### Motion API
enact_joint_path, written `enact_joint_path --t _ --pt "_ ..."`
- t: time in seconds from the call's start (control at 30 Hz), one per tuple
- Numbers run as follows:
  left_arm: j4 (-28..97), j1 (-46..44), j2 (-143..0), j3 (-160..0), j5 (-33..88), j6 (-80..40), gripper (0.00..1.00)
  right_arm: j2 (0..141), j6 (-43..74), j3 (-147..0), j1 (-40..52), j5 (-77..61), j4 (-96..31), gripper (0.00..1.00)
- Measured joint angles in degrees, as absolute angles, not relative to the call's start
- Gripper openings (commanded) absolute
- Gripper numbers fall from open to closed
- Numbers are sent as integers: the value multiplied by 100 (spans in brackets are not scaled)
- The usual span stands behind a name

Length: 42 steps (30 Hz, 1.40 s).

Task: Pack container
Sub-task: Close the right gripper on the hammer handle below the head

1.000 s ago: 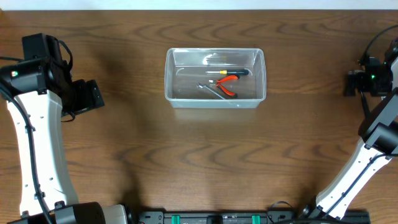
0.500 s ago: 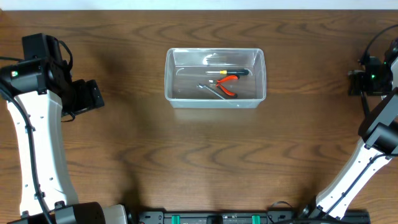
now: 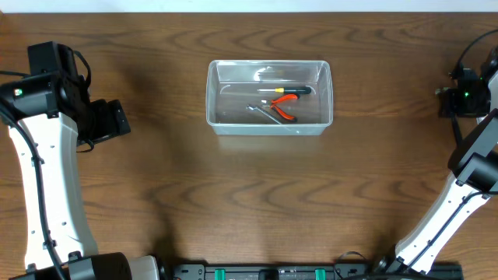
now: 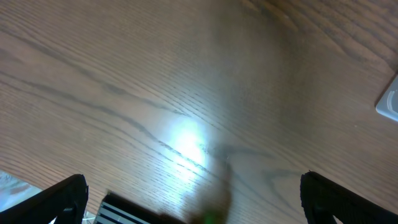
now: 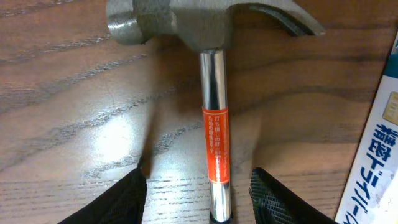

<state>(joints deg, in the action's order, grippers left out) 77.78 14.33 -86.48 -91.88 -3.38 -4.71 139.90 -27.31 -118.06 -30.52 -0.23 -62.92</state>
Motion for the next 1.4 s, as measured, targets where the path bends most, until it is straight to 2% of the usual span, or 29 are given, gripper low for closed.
enact_joint_path --t 0.37,0.5,0.6,0.77,0.93,1.13,1.23,1.4 --pt "7778 1433 -8648 -9188 -338 -471 98 14025 -2731 -11808 -3052 -25 -6278 51" --pt "7778 1433 -8646 -9188 -338 -471 98 14027 -2746 -11806 -3052 -25 -6272 40" --pt "7778 1433 -8648 -9188 -338 -471 98 14027 -2733 -11806 -3052 -23 -6272 38" --pt "7778 1433 -8646 -9188 -338 -471 98 14027 -2740 -11808 -3052 -23 -6239 27" --pt "7778 1433 -8646 -9188 -338 -471 98 14027 -2722 -11806 -3052 -25 -6178 27" --pt "7778 1433 -8648 -9188 -338 -471 98 14027 -2696 -11806 -3052 -25 -6093 21" --pt "7778 1433 -8646 -9188 -338 -471 98 14027 -2679 -11806 -3048 -23 -6082 14" --pt "7778 1433 -8648 -9188 -338 -471 98 14027 -2652 -11806 -3039 -25 -6073 9"
